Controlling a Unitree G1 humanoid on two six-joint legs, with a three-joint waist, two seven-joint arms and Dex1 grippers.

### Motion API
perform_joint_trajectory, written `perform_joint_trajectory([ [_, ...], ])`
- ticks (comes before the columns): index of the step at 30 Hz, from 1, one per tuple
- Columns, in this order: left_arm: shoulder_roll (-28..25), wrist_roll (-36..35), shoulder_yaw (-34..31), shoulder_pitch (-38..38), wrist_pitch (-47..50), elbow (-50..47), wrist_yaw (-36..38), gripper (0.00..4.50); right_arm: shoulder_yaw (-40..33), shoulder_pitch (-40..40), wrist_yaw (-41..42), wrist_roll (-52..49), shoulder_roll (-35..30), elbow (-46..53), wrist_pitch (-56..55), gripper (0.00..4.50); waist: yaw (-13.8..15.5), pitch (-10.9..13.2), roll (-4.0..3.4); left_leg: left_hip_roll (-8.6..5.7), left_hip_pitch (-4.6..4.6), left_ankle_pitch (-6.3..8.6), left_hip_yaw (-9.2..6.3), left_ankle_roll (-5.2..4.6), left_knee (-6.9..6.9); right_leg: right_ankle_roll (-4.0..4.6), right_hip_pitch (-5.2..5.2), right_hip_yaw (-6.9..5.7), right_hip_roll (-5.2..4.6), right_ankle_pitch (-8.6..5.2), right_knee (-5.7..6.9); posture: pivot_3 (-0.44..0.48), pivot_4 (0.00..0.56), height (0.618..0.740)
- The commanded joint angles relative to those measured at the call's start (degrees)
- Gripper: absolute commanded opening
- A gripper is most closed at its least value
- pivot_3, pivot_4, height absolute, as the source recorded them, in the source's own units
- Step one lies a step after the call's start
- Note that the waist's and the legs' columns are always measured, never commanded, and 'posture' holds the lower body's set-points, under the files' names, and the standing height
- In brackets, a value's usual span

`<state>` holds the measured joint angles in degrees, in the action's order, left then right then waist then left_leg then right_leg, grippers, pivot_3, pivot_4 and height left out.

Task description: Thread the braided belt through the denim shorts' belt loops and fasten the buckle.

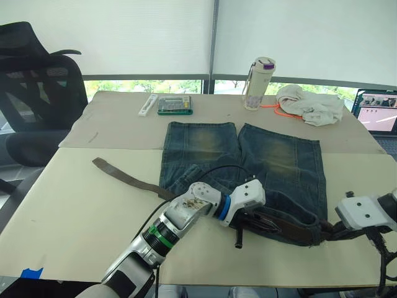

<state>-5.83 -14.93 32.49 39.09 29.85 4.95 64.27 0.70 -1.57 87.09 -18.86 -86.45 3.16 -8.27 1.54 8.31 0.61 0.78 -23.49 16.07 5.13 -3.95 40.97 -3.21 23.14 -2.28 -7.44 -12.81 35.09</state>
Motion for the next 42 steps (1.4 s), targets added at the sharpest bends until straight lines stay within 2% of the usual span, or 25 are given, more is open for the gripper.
perform_joint_trajectory([
  [1,-0.9,1.9,1.4,-0.1,-2.1,0.2,0.7,0.0,4.2,-0.6,5.4,-2.0,-4.4,1.2,-2.5,0.02,0.0,0.0,-0.01,0.0,0.0,0.09,0.0,-0.15,0.0,0.0,0.0,0.0,0.0,0.0,0.0,0.0,0.15,0.737],
  [6,-1.3,2.7,1.6,-0.2,-2.9,0.6,1.0,0.0,10.0,-3.4,5.4,-2.1,-6.7,2.5,-3.4,0.02,0.0,0.0,-0.04,0.02,-0.02,0.1,0.01,-0.17,0.02,0.01,0.03,0.0,-0.01,-0.01,-0.01,0.0,0.15,0.737],
  [9,-1.2,3.1,1.0,0.0,-3.2,0.9,0.7,0.0,13.2,-8.1,5.4,0.2,-3.5,1.6,-4.0,0.02,-0.1,0.0,-0.04,0.02,-0.02,0.09,0.0,-0.15,0.03,0.02,0.04,-0.01,-0.02,-0.01,-0.01,0.0,0.15,0.737],
  [11,-1.3,3.2,0.3,0.1,-3.4,1.0,0.4,0.0,14.0,-12.4,5.4,6.0,-0.8,-1.9,-6.8,0.02,-0.2,0.0,-0.04,0.02,-0.02,0.06,0.0,-0.1,0.03,0.02,0.03,-0.02,-0.02,-0.01,-0.02,0.0,0.15,0.737],
  [14,-1.4,3.2,-0.3,-0.1,-3.7,1.1,0.3,0.0,15.4,-15.2,5.4,11.2,-0.9,-6.0,-9.4,0.02,-0.1,0.0,-0.21,-0.03,-0.05,-0.08,0.03,0.14,0.02,0.01,0.06,0.0,-0.01,-0.01,0.0,0.0,0.15,0.737],
  [16,-1.7,3.0,-0.6,-0.2,-3.7,1.0,0.6,0.0,16.0,-15.8,5.4,13.5,-2.6,-6.9,-9.3,0.74,0.0,0.0,-0.24,-0.03,-0.05,-0.08,0.03,0.14,0.02,0.0,0.07,-0.01,-0.01,-0.01,-0.01,0.0,0.15,0.737],
  [21,-1.8,3.1,-1.0,-0.2,-4.0,1.7,0.9,0.0,14.6,-18.4,5.4,13.3,-1.9,-7.6,-8.3,2.49,-0.2,0.0,-0.26,-0.01,-0.04,-0.08,0.07,0.14,0.02,0.0,0.07,-0.01,-0.01,-0.01,0.02,0.0,0.15,0.737],
  [23,-1.8,3.1,-1.2,0.0,-4.2,2.0,0.8,0.0,13.4,-18.6,5.4,9.9,-1.8,-6.8,-5.4,3.14,-0.2,0.0,-0.27,-0.01,-0.03,-0.08,0.06,0.14,0.01,0.0,0.07,-0.01,-0.01,-0.01,0.02,0.0,0.15,0.737],
  [27,-2.1,2.8,-2.8,0.3,-4.7,2.4,0.1,0.0,8.5,-18.2,4.1,-0.2,-0.8,-3.8,8.6,4.46,-0.2,0.0,-0.26,0.02,-0.05,-0.08,0.05,0.14,0.02,0.02,0.07,0.0,-0.01,0.0,0.02,0.0,0.15,0.737],
  [29,-2.3,2.8,-3.8,0.4,-4.5,2.4,-0.4,0.0,5.7,-16.5,3.4,-3.9,-1.0,-2.7,14.3,4.46,-0.2,0.0,-0.26,0.04,-0.05,-0.08,0.03,0.14,0.01,0.02,0.07,-0.01,-0.01,0.0,0.02,0.0,0.15,0.737],
  [32,-3.1,2.3,-6.5,0.8,-4.0,2.0,-1.4,0.0,-1.4,-13.2,-4.1,-11.4,3.4,-0.2,26.1,4.46,-0.1,0.1,-0.21,0.06,-0.04,-0.05,-0.02,0.1,0.03,0.04,0.01,-0.04,-0.02,0.01,-0.02,0.0,0.15,0.737],
  [37,-5.9,1.1,-10.0,0.8,-2.6,-0.9,-1.0,0.0,-11.9,-3.3,-9.1,-15.5,8.2,10.4,34.4,4.46,0.4,0.0,-0.25,0.06,-0.12,-0.06,-0.04,0.12,0.0,0.04,0.09,-0.06,-0.05,0.02,0.03,0.0,0.15,0.737],
  [40,-8.2,0.7,-11.4,0.5,-2.9,-2.4,-0.4,0.0,-13.4,-2.0,-13.7,-16.4,11.7,16.4,38.2,4.46,0.4,0.0,-0.24,0.04,-0.11,-0.07,-0.03,0.12,0.01,0.03,0.09,-0.05,-0.05,0.02,0.06,0.0,0.15,0.737],
  [42,-9.4,0.3,-12.5,0.5,-2.8,-3.0,-0.6,0.0,-11.7,-1.2,-16.1,-14.0,13.1,18.7,38.6,4.46,0.6,0.0,-0.24,0.03,-0.1,-0.07,-0.05,0.12,0.02,0.03,0.08,-0.05,-0.04,0.02,0.06,0.0,0.15,0.737],
])
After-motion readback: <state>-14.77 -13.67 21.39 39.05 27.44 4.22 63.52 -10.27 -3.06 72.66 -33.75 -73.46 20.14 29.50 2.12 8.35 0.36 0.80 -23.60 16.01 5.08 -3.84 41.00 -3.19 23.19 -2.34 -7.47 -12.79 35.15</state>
